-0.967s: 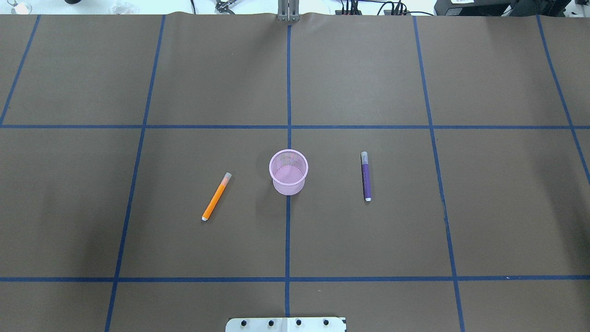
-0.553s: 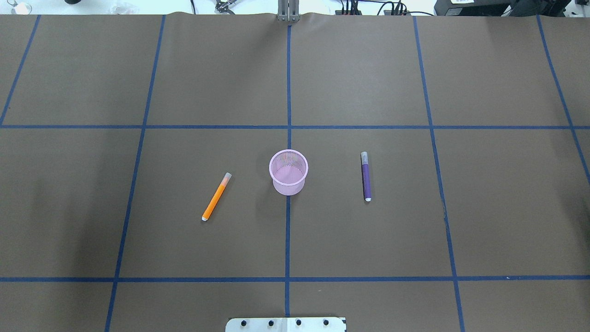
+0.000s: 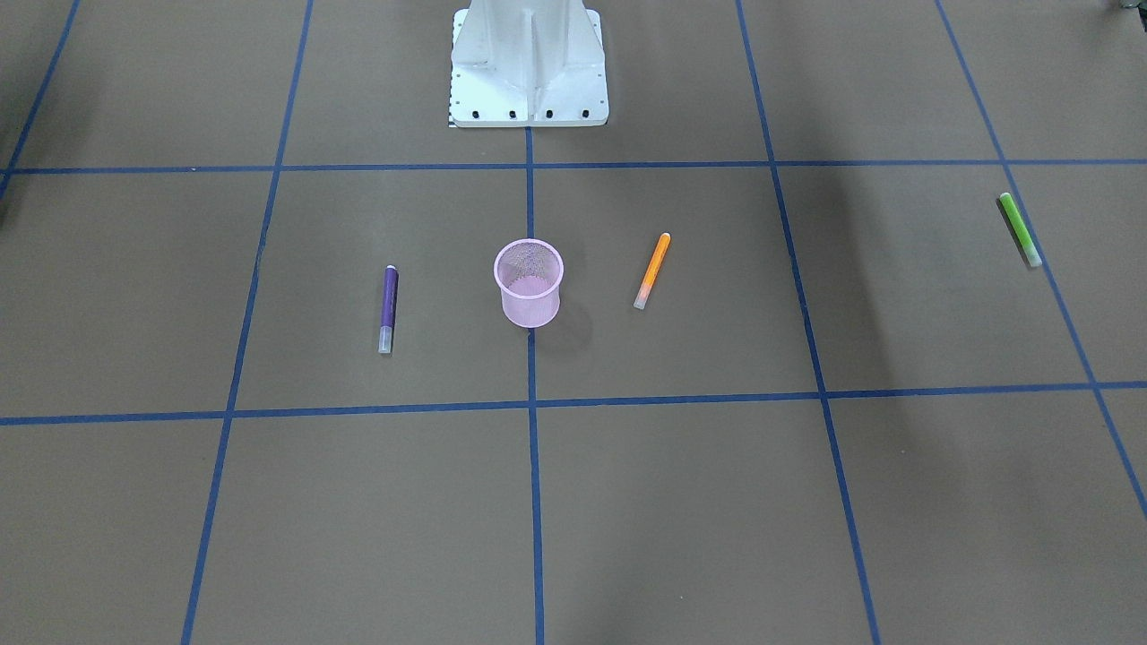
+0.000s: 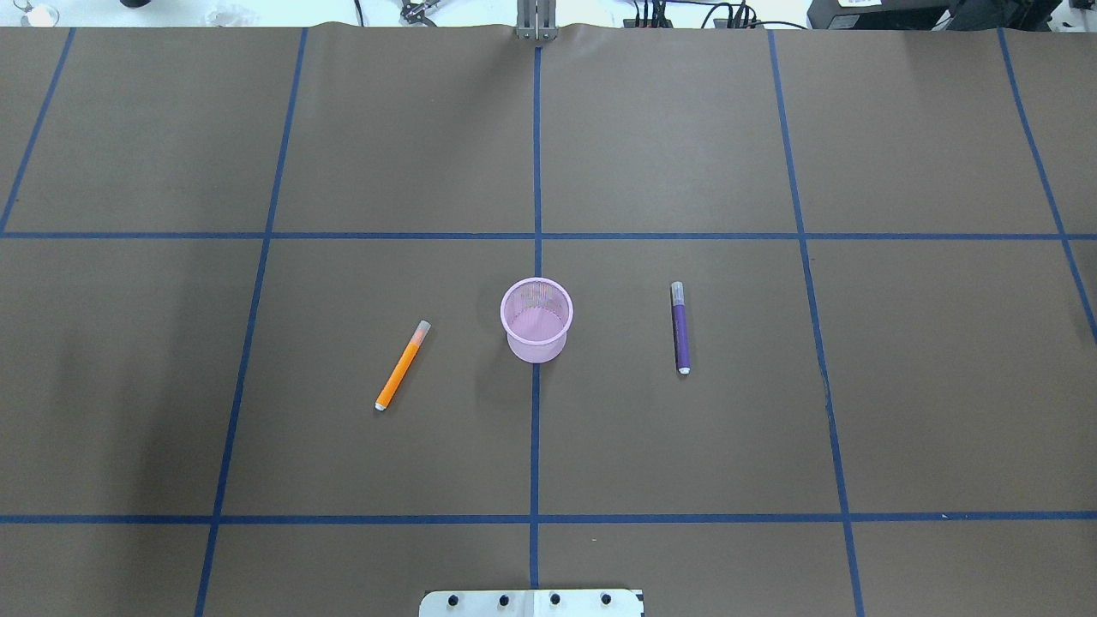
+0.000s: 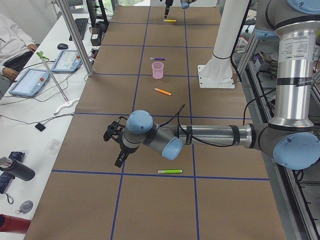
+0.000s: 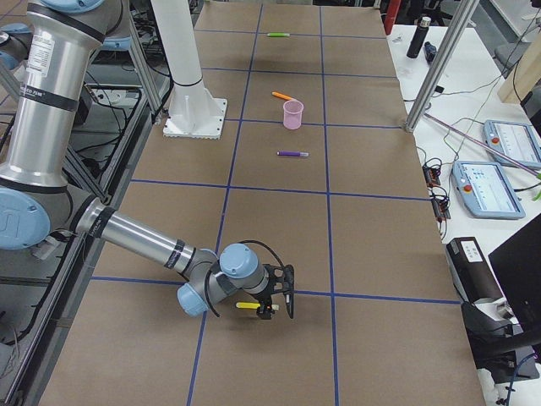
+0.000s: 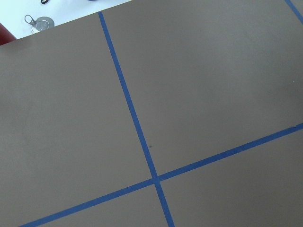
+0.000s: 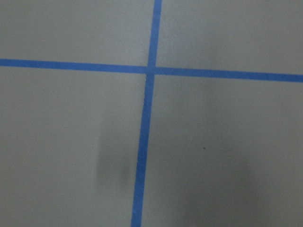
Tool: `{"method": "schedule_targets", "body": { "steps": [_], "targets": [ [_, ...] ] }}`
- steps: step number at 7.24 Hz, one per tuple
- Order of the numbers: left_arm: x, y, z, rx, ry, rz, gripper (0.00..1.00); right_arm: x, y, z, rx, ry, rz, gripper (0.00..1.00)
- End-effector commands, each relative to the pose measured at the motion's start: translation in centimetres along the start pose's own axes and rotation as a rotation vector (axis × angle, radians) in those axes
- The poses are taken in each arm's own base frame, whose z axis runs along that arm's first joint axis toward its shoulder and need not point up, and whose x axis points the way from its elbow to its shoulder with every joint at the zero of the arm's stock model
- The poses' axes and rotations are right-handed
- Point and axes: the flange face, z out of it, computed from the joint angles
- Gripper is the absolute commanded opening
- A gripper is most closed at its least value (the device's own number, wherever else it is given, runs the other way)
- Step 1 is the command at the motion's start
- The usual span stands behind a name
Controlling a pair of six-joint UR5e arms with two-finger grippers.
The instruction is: Collect pens into pen holder
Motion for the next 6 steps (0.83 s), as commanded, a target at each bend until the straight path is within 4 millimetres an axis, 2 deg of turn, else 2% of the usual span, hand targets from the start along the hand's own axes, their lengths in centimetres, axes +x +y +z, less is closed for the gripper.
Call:
{"method": "schedule_targets", "body": {
  "steps": [1, 2, 6],
  "targets": [
    [0.0, 0.0, 0.0, 0.001, 0.0, 0.001, 1.0, -0.8, 0.9, 1.9, 0.004, 0.08, -0.05, 0.75],
    [-0.1, 0.1, 0.2, -0.001, 0.0, -0.001, 1.0, -1.2, 1.1, 2.6, -0.001, 0.098, -0.07, 0.74],
    [-0.4, 0.4, 0.5, -0.008, -0.002, -0.007, 1.0, -1.0, 1.5, 3.3, -0.01, 0.12, -0.079, 0.39]
  ]
}}
